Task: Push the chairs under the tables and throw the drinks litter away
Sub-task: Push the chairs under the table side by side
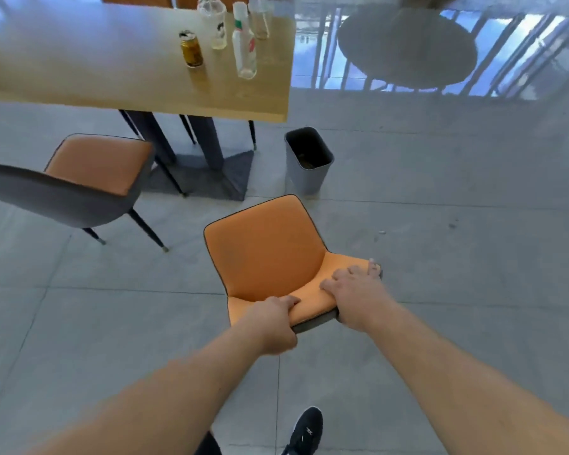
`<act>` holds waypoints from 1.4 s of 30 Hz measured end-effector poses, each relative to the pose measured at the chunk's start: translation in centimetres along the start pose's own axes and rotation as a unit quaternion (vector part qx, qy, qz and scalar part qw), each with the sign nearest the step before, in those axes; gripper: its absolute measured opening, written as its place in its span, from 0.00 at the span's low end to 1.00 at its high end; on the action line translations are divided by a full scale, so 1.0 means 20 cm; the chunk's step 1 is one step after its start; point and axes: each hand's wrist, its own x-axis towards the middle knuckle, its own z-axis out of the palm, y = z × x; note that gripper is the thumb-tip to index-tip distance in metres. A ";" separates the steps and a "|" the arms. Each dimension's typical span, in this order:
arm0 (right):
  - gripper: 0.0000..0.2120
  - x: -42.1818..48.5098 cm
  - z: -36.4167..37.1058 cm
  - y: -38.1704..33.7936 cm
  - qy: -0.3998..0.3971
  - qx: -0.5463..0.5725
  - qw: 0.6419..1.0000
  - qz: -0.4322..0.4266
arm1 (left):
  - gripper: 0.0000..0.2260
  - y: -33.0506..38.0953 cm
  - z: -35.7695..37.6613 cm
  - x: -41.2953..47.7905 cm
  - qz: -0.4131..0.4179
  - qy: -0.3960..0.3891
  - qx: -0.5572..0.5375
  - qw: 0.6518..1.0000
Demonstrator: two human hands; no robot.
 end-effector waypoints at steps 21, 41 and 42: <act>0.19 0.67 -0.58 -1.01 0.056 0.116 0.992 0.002 | 0.22 -1.16 -0.76 -0.01 -0.026 0.168 0.060 0.984; 0.20 1.44 -1.13 -1.23 0.118 0.150 0.981 0.038 | 0.22 -1.63 -1.70 0.40 0.040 0.158 0.113 0.980; 0.20 1.46 -1.14 -1.21 0.117 0.143 0.982 0.042 | 0.21 -1.62 -1.72 0.42 0.042 0.158 0.113 0.980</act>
